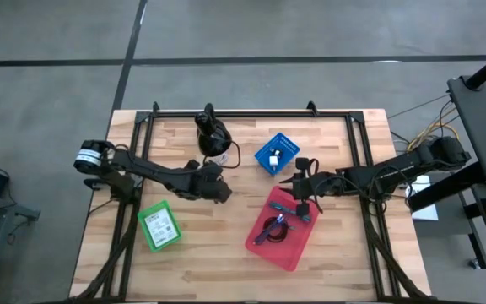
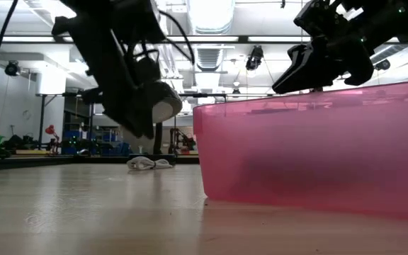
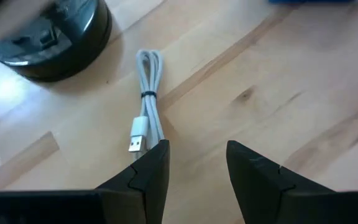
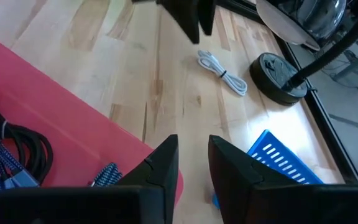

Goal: Pick and place items into bin
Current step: Put the white charger cable into the pink bin

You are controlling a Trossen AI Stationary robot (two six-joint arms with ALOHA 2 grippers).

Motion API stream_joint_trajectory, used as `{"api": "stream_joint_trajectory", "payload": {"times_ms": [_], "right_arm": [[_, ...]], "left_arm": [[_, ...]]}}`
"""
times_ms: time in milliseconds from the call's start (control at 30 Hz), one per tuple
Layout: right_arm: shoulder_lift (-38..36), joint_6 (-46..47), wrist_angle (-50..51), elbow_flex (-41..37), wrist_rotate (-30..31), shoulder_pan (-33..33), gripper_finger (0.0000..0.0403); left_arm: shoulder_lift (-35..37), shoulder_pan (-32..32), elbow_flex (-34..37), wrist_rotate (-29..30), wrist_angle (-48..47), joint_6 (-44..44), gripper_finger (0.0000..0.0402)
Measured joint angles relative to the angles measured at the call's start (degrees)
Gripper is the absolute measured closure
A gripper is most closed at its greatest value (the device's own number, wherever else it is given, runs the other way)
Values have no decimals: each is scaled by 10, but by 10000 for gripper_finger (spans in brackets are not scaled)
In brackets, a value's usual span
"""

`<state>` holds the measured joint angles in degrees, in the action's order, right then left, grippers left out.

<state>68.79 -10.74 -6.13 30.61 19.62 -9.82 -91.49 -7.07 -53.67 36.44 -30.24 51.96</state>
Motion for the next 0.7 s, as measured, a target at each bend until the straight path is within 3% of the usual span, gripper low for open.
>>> {"api": "stream_joint_trajectory", "payload": {"times_ms": [500,700], "right_arm": [[0,2,-3,-3,0,0,333],[0,2,-3,-6,0,0,330]], "left_arm": [[-19,3,13,42,17,78,258],[-19,3,42,50,65,79,258]]}}
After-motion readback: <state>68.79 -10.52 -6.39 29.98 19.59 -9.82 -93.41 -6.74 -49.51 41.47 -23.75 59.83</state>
